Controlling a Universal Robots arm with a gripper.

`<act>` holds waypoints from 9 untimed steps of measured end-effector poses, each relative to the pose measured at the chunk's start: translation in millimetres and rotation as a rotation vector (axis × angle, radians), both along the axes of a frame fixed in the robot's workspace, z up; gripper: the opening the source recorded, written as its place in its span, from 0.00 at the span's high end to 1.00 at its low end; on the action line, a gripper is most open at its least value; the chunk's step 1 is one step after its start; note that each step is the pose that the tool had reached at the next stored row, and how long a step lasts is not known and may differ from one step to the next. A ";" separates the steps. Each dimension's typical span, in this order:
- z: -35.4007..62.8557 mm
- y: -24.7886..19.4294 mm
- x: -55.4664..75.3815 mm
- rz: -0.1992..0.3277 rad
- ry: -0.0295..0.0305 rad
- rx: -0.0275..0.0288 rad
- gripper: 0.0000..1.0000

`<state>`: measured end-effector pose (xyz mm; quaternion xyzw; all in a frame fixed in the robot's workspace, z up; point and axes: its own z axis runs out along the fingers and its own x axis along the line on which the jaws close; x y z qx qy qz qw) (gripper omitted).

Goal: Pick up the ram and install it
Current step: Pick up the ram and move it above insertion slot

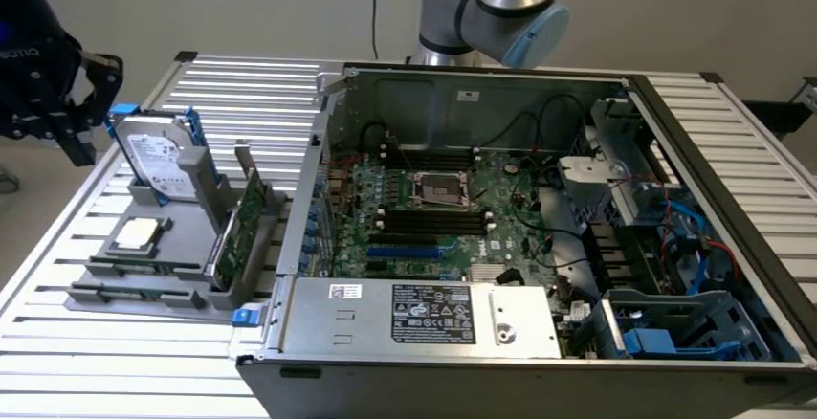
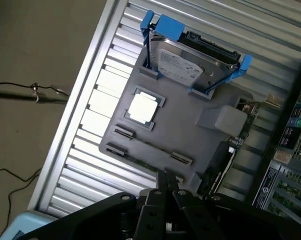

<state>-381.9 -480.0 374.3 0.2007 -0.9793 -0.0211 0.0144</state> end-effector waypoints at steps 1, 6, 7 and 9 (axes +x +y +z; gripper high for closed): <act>0.0 0.0 0.0 0.018 0.0001 -0.0001 0.89; -0.1 0.1 -0.1 0.109 0.0001 -0.0016 0.89; -0.2 0.0 -0.1 0.127 0.0002 -0.0020 0.89; -0.3 0.0 -0.1 0.164 0.0001 -0.0021 0.89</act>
